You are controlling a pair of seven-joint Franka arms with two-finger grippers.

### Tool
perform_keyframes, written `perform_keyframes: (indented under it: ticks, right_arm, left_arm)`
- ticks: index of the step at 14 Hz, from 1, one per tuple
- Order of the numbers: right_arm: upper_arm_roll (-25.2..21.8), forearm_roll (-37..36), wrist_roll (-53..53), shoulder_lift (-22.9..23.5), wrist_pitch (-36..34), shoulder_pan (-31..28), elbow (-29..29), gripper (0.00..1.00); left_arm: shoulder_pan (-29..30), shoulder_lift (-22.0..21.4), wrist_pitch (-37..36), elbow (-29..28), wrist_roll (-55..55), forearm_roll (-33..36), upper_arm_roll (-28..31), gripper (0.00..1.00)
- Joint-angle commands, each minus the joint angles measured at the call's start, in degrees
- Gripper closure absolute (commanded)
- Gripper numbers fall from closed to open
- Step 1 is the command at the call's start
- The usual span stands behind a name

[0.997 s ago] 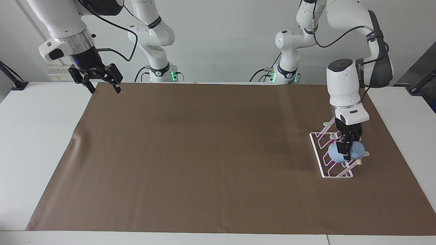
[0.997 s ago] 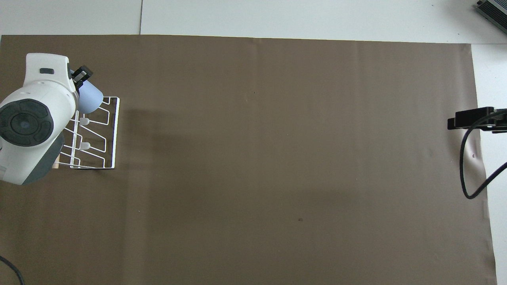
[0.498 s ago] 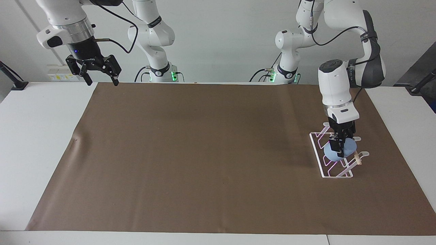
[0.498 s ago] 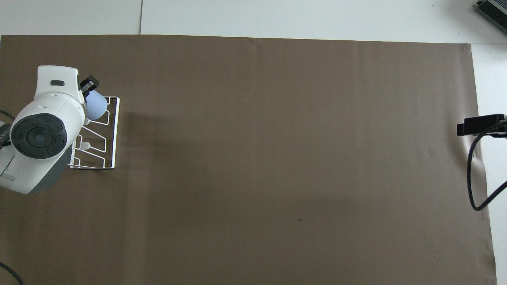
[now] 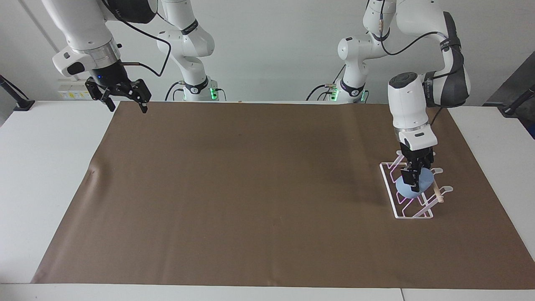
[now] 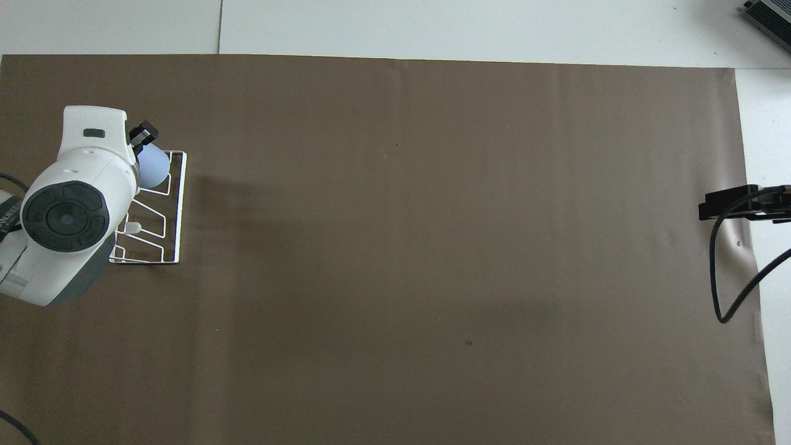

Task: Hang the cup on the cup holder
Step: 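Lower the cup onto the rack hook with the left gripper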

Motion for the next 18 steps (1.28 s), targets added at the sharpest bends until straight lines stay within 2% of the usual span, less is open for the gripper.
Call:
perform_keyframes:
  ticks: [1, 5, 8, 13, 15, 18]
  right_arm:
    - [0.58, 0.97, 1.28, -1.08, -0.63, -0.39, -0.68, 0.00]
    - [0.76, 0.98, 0.84, -1.35, -0.54, -0.12, -0.77, 0.00]
    - [0.76, 0.98, 1.01, -1.35, -0.27, -0.21, -0.77, 0.00]
    - [0.76, 0.98, 0.84, -1.35, -0.71, -0.12, -0.77, 0.00]
    - [0.76, 0.98, 0.75, -1.35, -0.54, -0.12, -0.77, 0.00]
    - [0.76, 0.98, 0.66, -1.35, -0.27, -0.12, -0.77, 0.00]
  left_arm:
    - [-0.46, -2.01, 0.42, -2.05, -1.35, 1.49, 0.58, 0.62]
    - [-0.46, -2.01, 0.51, -2.05, -1.26, 1.49, 0.58, 0.57]
    - [-0.46, -2.01, 0.60, -2.05, -1.18, 1.49, 0.58, 0.37]
    - [-0.37, -2.01, 0.77, -2.05, -1.18, 1.49, 0.49, 0.32]
    - [-0.28, -2.01, 0.77, -2.05, -1.18, 1.49, 0.58, 0.12]
    - [-0.28, -2.01, 0.86, -1.97, -1.09, 1.49, 0.49, 0.11]
